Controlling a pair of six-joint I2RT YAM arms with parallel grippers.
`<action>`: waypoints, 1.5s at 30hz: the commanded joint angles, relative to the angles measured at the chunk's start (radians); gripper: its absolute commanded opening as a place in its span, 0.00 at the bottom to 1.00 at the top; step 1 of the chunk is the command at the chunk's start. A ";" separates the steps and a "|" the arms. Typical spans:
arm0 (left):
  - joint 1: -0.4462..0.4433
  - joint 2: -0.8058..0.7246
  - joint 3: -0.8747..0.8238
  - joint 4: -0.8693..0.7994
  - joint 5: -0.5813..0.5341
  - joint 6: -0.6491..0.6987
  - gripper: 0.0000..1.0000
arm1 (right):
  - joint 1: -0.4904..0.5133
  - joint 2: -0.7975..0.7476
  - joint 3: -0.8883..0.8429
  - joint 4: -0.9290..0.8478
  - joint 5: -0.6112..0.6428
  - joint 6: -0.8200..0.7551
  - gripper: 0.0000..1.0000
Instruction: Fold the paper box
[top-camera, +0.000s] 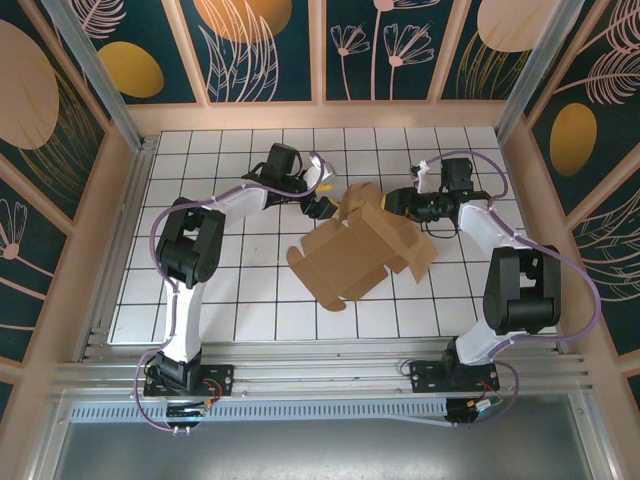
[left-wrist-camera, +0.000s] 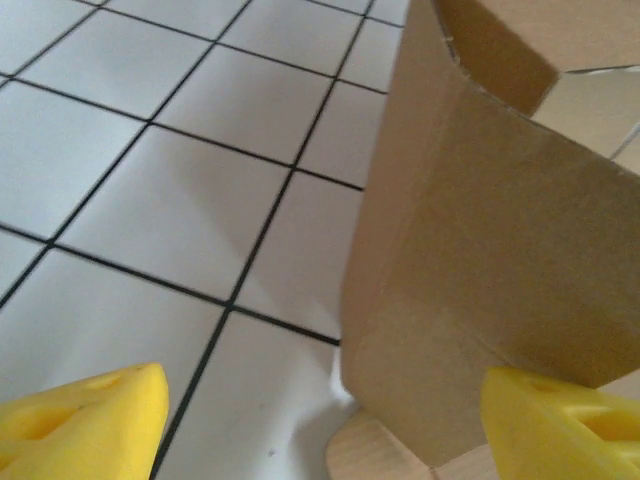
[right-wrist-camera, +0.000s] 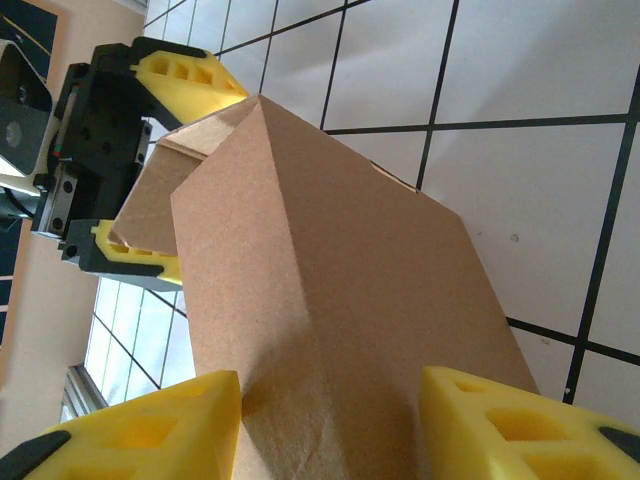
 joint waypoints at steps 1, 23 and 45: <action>0.002 0.055 0.062 -0.055 0.147 0.019 0.80 | 0.012 -0.018 0.013 -0.033 0.006 -0.024 0.51; -0.098 0.221 0.236 0.037 0.046 -0.041 0.69 | 0.013 0.044 0.024 -0.011 -0.100 0.018 0.54; -0.167 0.230 0.252 0.126 -0.062 -0.136 0.00 | 0.010 0.032 -0.016 0.060 -0.077 0.050 0.53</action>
